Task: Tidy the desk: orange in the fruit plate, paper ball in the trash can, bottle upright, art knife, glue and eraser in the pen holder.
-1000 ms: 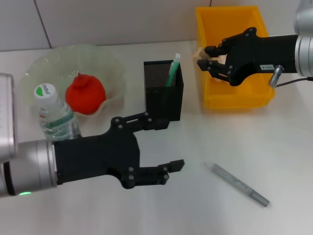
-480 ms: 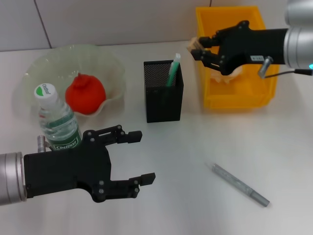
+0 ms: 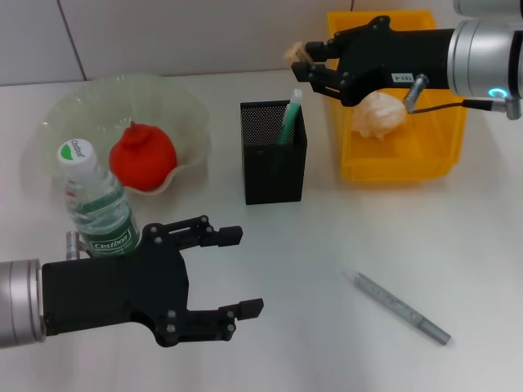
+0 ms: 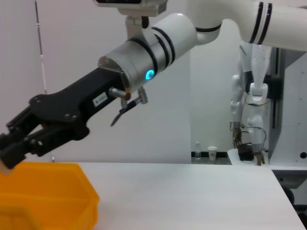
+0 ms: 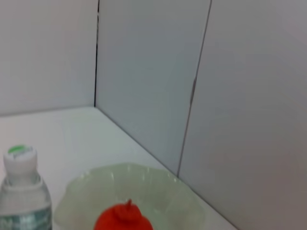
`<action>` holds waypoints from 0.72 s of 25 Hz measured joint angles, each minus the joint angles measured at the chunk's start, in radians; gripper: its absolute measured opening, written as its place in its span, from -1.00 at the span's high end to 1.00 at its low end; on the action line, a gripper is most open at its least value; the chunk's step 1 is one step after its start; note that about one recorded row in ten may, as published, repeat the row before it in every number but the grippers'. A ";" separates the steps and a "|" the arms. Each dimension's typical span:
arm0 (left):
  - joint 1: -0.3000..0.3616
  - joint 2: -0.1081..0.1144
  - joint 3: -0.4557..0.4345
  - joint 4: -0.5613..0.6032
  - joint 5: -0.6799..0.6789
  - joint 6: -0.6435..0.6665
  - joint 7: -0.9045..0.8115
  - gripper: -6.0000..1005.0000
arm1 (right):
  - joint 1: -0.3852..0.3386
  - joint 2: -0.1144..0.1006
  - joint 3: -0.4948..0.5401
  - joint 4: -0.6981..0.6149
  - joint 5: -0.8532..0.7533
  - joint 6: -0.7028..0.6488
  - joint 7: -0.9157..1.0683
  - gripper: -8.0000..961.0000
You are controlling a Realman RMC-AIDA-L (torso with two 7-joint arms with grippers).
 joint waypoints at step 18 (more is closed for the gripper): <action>0.000 -0.002 0.000 0.001 0.000 0.025 0.000 -0.59 | 0.019 -0.002 0.004 0.067 0.019 0.009 0.008 0.46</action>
